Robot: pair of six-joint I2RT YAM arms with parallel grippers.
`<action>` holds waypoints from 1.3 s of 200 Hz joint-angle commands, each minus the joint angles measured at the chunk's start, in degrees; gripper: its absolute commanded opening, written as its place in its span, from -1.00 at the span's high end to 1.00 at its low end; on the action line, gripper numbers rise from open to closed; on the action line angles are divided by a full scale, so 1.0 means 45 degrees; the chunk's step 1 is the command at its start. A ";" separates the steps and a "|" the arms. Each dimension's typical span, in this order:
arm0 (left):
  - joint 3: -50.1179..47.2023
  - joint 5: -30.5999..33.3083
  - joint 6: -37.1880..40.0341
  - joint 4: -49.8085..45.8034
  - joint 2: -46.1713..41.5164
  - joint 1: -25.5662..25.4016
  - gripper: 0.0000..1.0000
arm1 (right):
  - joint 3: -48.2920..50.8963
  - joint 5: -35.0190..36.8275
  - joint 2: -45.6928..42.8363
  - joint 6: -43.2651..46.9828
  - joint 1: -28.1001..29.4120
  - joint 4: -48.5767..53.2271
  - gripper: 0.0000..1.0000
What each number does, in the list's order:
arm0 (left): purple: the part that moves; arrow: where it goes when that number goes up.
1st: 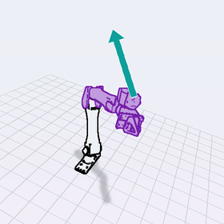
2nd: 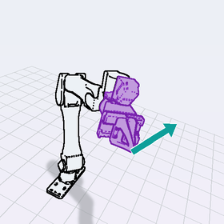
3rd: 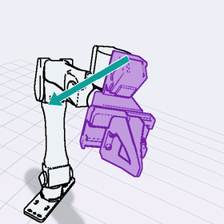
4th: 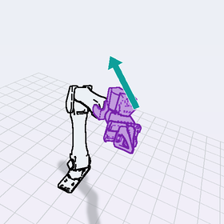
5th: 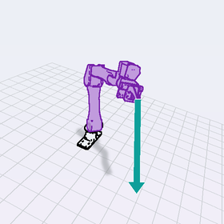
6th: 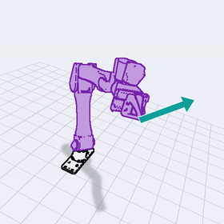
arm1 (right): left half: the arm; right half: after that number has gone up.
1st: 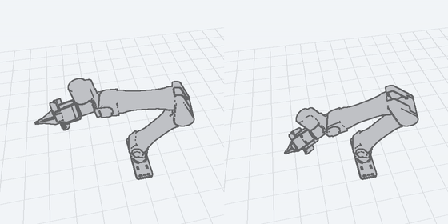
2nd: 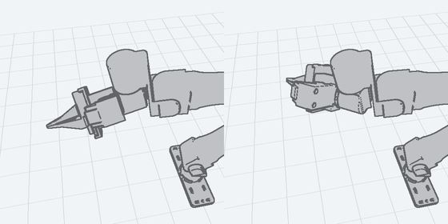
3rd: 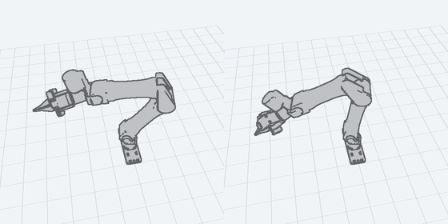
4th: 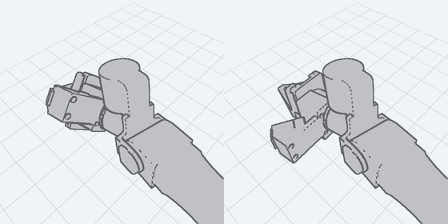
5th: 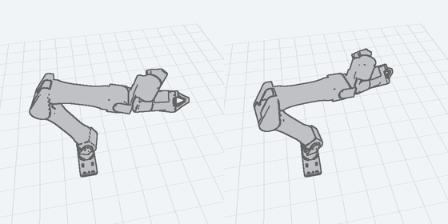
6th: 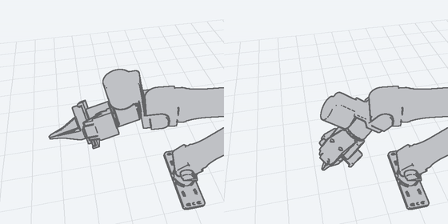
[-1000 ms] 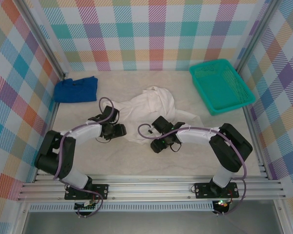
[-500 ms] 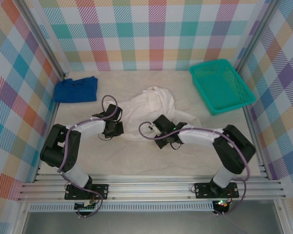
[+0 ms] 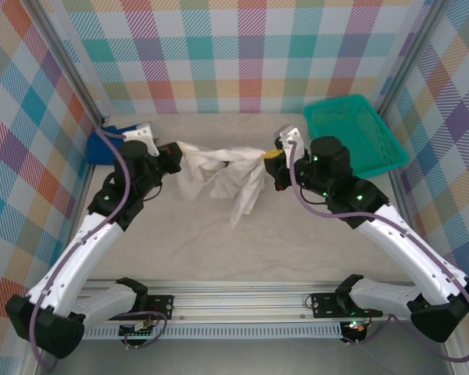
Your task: Fold the inside-out t-shirt
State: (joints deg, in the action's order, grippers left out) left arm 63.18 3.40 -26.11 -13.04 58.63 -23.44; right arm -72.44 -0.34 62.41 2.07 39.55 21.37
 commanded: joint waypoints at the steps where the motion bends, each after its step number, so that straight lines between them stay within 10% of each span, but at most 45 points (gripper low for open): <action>1: 0.1410 0.0747 0.0559 -0.0095 -0.0505 -0.0362 1.00 | -0.1173 -0.0277 -0.0508 0.0640 0.0039 0.0292 1.00; 109: 0.9696 0.0064 0.2469 -0.3425 0.0316 -0.0765 1.00 | -0.6930 -0.2254 -0.1016 -0.0324 0.0040 0.1150 1.00; 174: 1.1763 0.2519 0.3381 -0.5003 0.4227 0.0174 1.00 | -0.7720 0.1564 0.1137 0.1333 -0.0764 0.1986 1.00; 229: 1.5990 0.1823 0.3278 -0.5509 1.2670 0.1883 1.00 | -1.2017 0.2200 0.9998 0.0092 -0.5035 0.1491 0.99; 260: 2.3147 0.0402 0.2971 -0.8897 1.7875 0.1868 0.18 | -2.1668 0.2338 1.6717 0.0088 -0.5195 0.6268 0.24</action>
State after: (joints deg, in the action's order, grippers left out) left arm 149.88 8.21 -12.12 -39.44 129.91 -15.84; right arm -146.87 6.90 123.33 3.22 17.32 32.84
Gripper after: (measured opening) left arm 0.309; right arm 0.287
